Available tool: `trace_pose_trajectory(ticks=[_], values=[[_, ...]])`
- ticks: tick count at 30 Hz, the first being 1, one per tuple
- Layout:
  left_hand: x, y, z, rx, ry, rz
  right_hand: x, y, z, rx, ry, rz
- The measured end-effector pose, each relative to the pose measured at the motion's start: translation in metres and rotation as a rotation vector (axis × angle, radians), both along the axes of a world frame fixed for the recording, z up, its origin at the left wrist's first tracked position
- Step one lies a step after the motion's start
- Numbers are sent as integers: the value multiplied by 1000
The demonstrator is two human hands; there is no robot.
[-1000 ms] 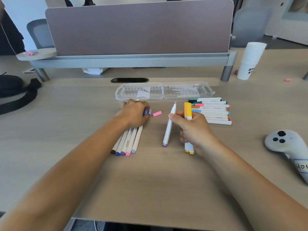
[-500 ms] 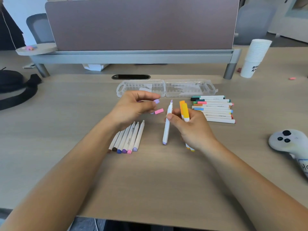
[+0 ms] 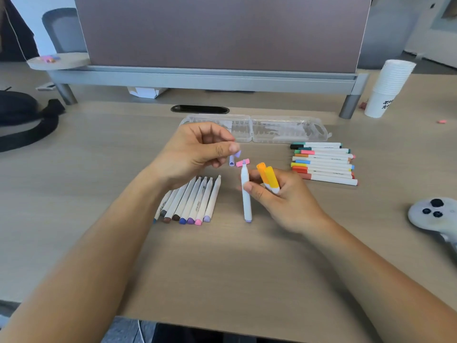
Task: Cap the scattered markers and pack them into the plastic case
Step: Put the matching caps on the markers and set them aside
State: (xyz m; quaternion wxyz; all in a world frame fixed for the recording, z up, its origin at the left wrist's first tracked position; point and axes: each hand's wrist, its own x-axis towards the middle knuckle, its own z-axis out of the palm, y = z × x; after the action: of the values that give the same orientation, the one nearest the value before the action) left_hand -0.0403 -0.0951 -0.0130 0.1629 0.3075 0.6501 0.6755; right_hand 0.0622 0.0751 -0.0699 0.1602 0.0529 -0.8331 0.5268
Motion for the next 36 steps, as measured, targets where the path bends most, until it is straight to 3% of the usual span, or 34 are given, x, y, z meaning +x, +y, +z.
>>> trace_pose_trajectory(ticks=[13, 28, 36], values=[[2, -5, 2, -135, 26, -51, 0, -1, -2, -10, 34, 10], [2, -8, 9, -108, 17, -57, 0, 1, -1, 14, 34, 31], [10, -2, 8, -115, 117, -128, 1, 0, 1, 2, 81, 33]])
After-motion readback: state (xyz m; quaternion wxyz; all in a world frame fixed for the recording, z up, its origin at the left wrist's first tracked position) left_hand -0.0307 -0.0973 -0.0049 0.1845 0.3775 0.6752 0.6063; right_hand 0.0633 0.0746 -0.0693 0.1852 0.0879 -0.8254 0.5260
